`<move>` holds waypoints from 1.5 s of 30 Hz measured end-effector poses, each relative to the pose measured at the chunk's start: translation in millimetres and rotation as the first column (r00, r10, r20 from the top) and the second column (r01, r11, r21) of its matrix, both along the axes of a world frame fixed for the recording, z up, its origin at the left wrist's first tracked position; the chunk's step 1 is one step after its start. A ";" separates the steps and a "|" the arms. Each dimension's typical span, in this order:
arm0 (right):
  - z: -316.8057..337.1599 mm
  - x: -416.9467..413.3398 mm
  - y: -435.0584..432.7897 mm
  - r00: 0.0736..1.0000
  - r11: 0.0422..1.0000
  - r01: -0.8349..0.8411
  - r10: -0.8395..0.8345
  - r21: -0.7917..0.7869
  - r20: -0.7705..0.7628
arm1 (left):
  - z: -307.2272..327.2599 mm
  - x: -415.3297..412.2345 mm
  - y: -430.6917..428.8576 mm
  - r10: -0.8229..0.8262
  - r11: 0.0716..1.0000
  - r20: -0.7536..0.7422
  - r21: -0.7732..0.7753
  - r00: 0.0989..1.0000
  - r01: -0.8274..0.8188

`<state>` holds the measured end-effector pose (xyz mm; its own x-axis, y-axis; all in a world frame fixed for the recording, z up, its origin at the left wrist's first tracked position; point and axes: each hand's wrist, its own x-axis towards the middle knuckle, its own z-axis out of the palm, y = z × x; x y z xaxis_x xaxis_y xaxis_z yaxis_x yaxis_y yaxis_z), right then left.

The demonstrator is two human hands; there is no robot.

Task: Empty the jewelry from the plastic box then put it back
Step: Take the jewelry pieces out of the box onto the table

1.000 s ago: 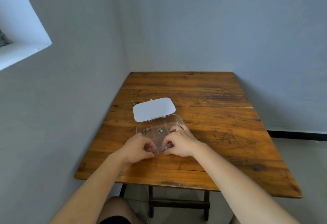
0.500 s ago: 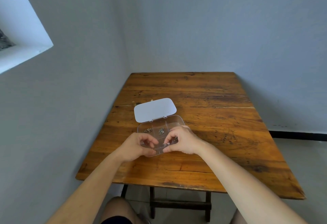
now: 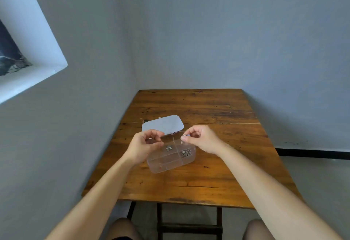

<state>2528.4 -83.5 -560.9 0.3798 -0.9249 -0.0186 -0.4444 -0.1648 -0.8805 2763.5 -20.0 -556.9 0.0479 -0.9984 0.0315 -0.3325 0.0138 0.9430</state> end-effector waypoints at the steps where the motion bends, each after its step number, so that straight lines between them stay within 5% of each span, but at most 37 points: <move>1: 7.0 -8.4 0.9 0.999 0.999 0.035 -0.035 -0.012 0.018 | 9.3 -6.0 -0.6 0.005 1.000 -0.009 -0.025 1.000 -0.006; 12: 65.2 -113.7 19.4 0.966 0.956 0.254 -0.242 -0.146 0.092 | 96.4 -100.8 -10.8 -0.148 0.960 -0.142 -0.259 0.979 0.108; 18: 20.4 -166.1 51.8 0.949 0.948 0.307 -0.312 -0.079 -0.049 | 48.8 -158.3 -7.5 -0.208 0.972 -0.156 -0.146 0.966 0.185; 27: -50.8 -205.0 96.1 0.864 0.923 0.385 -0.353 0.018 -0.359 | -58.8 -191.1 17.5 -0.400 0.905 0.224 0.251 0.889 0.344; 36: -13.4 -167.9 75.1 0.878 0.950 0.302 -0.311 -0.082 -0.363 | -16.7 -146.2 8.2 -0.277 0.961 0.336 0.081 0.900 0.265; 45: -14.4 -53.8 57.0 0.892 0.996 0.006 -0.045 -0.087 -0.451 | -17.4 -40.5 -4.1 -0.119 0.992 0.501 0.094 0.857 0.083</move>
<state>2474.6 -26.4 -575.3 0.3242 -0.9399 -0.1074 -0.7960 -0.2097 -0.5678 2723.0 -24.1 -574.2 -0.0579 -0.9974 -0.0432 -0.7630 0.0163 0.6462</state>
